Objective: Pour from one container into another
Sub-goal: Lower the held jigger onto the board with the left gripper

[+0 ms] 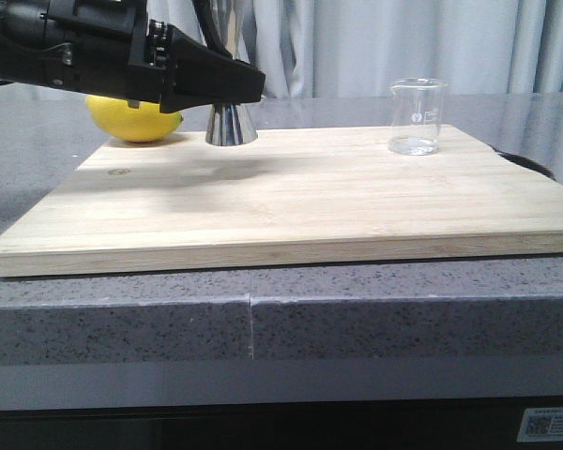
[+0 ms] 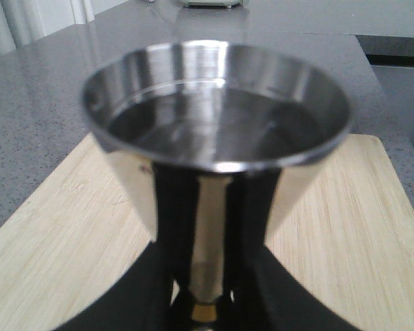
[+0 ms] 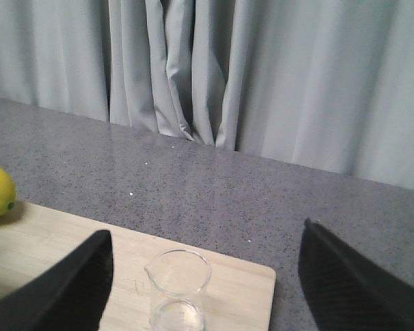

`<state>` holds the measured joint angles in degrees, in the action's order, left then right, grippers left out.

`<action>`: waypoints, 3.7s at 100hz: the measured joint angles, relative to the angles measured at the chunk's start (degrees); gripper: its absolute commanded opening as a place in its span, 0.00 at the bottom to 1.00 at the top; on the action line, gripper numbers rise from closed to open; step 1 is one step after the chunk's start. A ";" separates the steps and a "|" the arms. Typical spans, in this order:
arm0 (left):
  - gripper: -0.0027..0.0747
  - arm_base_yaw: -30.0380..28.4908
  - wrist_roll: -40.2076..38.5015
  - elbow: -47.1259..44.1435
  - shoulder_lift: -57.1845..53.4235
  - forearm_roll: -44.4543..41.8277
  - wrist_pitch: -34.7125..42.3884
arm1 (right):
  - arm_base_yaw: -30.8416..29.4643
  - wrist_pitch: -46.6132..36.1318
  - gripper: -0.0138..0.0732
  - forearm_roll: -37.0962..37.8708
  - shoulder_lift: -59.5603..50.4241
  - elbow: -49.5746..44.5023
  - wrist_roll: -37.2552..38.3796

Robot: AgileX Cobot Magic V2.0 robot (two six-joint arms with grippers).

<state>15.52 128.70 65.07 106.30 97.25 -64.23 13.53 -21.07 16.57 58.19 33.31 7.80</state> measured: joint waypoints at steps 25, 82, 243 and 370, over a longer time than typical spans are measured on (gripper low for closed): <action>0.01 0.00 -0.11 0.00 0.13 -0.47 0.21 | 0.00 0.00 0.74 0.00 0.00 0.00 0.36; 0.01 0.00 -0.41 0.04 1.97 -0.59 0.80 | 0.00 0.00 0.74 0.00 0.00 0.00 0.57; 0.18 0.00 -0.41 0.26 3.98 -0.44 0.43 | 0.00 0.00 0.74 0.00 0.00 0.00 0.57; 0.59 0.00 -2.98 0.26 3.98 -1.39 0.53 | 0.00 0.00 0.74 0.00 0.00 0.00 0.80</action>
<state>15.52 125.72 65.33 110.28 95.86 -63.70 13.53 -21.07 16.57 58.19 33.31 8.60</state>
